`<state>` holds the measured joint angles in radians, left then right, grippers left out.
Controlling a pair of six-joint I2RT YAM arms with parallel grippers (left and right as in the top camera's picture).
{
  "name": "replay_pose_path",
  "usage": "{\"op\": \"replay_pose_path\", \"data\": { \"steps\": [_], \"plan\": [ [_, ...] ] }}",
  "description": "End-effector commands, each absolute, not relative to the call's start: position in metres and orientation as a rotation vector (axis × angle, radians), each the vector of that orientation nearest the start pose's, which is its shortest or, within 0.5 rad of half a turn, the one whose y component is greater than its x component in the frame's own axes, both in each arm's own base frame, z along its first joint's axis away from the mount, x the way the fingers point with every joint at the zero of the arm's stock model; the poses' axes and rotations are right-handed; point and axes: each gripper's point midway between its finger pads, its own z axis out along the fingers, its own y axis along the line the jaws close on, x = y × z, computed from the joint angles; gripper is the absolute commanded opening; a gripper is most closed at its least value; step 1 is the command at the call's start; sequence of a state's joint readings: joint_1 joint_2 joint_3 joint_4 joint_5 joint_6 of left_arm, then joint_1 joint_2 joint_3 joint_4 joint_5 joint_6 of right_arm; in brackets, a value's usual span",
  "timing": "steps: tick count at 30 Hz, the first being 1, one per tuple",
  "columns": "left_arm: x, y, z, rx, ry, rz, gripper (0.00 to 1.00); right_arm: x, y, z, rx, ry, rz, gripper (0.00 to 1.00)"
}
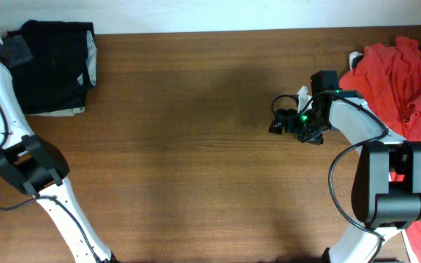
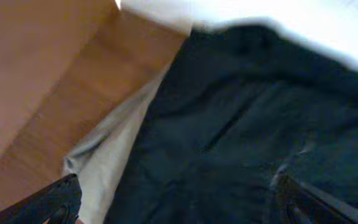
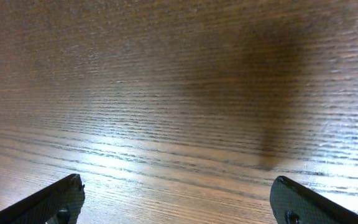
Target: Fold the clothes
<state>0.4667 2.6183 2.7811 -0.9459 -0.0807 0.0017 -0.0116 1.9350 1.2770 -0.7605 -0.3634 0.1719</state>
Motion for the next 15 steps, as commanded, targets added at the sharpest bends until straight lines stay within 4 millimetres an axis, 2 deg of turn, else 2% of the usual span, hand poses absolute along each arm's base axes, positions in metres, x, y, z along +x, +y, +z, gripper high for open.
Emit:
{"op": "replay_pose_path", "data": {
  "steps": [1,3,4,5,7,8,9,10,11,12,13,14,15],
  "plan": [
    [0.564,0.239,0.274,-0.421,2.213,-0.007,0.99,0.381,0.057,0.026,0.209,2.961,0.548,0.99],
    [0.54,0.169,0.302,-0.277,2.237,-0.405,0.99,0.381,0.057,0.026,0.209,2.961,0.548,0.99],
    [0.528,0.144,0.31,-0.241,2.241,-0.553,0.99,0.381,0.057,0.026,0.209,2.961,0.548,0.99],
    [0.522,0.14,0.308,-0.251,2.262,-0.584,0.99,0.381,0.057,0.026,0.209,2.961,0.548,0.99],
    [0.506,0.135,0.29,-0.325,2.359,-0.617,0.99,0.39,0.058,0.028,0.2,2.923,0.557,0.99],
    [0.501,0.133,0.287,-0.341,2.381,-0.632,0.99,0.384,0.066,0.03,0.2,2.934,0.627,0.99],
    [0.497,0.131,0.284,-0.353,2.397,-0.643,0.99,0.375,0.082,0.038,0.204,2.944,0.799,0.99],
    [0.497,0.131,0.284,-0.354,2.399,-0.644,0.99,0.369,0.104,0.054,0.187,2.905,1.029,0.99],
    [0.497,0.131,0.284,-0.354,2.398,-0.644,0.99,0.371,0.122,0.077,0.003,2.785,1.202,0.99],
    [0.497,0.131,0.284,-0.354,2.399,-0.644,0.99,0.37,0.131,0.099,-0.123,2.685,1.289,0.99],
    [0.497,0.131,0.284,-0.354,2.399,-0.644,0.99,0.367,0.132,0.131,-0.171,2.619,1.265,0.99],
    [0.497,0.131,0.284,-0.354,2.399,-0.644,0.99,0.358,0.126,0.167,-0.215,2.565,1.16,0.98],
    [0.497,0.131,0.284,-0.353,2.399,-0.644,0.99,0.348,0.12,0.193,-0.242,2.529,1.053,0.99]
  ]
}}
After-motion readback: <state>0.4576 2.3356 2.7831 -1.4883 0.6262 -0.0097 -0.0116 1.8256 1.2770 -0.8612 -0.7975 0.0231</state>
